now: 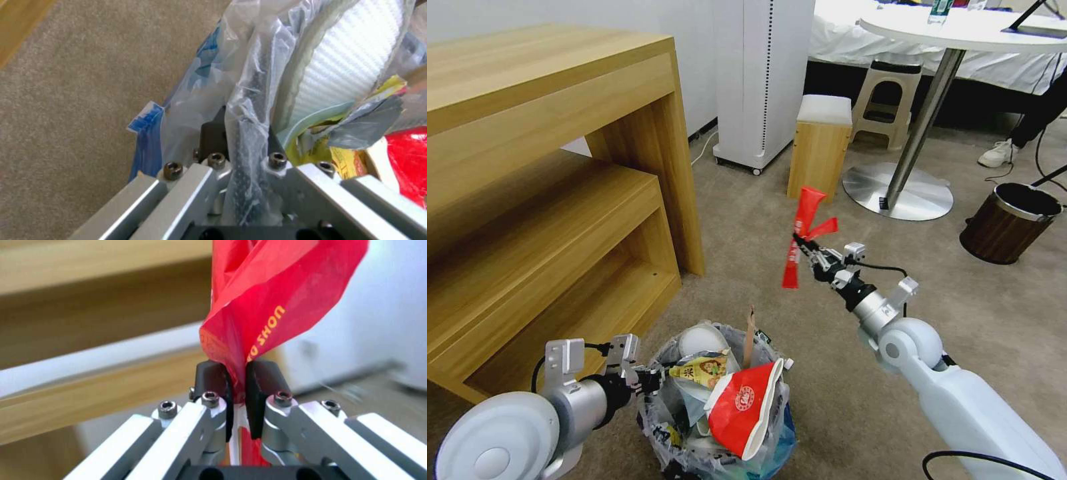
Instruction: Pick up the trash bin and place the garbage on the floor into it.
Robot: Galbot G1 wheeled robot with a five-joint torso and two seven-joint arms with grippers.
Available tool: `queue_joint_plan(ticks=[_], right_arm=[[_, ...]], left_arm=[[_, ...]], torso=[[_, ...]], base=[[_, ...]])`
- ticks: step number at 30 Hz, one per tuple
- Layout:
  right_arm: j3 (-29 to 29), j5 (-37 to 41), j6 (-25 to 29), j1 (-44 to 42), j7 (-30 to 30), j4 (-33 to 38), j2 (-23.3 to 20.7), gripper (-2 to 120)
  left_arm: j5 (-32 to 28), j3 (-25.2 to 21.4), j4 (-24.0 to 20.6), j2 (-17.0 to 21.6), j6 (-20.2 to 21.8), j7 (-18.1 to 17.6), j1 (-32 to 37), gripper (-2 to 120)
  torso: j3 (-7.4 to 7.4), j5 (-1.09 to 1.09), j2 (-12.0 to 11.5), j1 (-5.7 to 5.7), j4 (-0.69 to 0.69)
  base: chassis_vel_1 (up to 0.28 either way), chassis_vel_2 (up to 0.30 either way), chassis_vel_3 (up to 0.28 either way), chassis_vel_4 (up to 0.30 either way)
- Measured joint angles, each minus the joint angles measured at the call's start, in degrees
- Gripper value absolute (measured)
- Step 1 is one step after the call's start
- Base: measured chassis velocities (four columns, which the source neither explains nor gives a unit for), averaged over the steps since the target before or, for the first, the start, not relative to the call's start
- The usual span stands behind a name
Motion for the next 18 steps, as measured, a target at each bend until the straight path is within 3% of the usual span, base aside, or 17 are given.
queue_joint_plan(ticks=[3,7,18], right_arm=[[-1.75,0.52,2.24,0.85,-8.20,-0.86,0.26,5],[-4.24,1.56,3.18,2.28,-13.14,-0.96,0.31,5],[-8.21,3.68,4.07,6.23,-19.14,-0.40,1.29,5]], left_arm=[[-0.17,0.50,0.77,0.05,0.02,0.46,-0.75,1],[-0.11,1.97,1.69,-0.20,0.05,0.65,-1.74,1],[0.11,3.64,3.10,-0.72,0.05,0.77,-3.07,1]], torso=[[0.00,0.00,0.00,0.00,0.00],[0.00,0.00,0.00,0.00,0.00],[0.00,0.00,0.00,0.00,0.00]], base=[[0.000,0.000,0.000,0.000],[0.000,0.000,0.000,0.000],[0.000,0.000,0.000,0.000]])
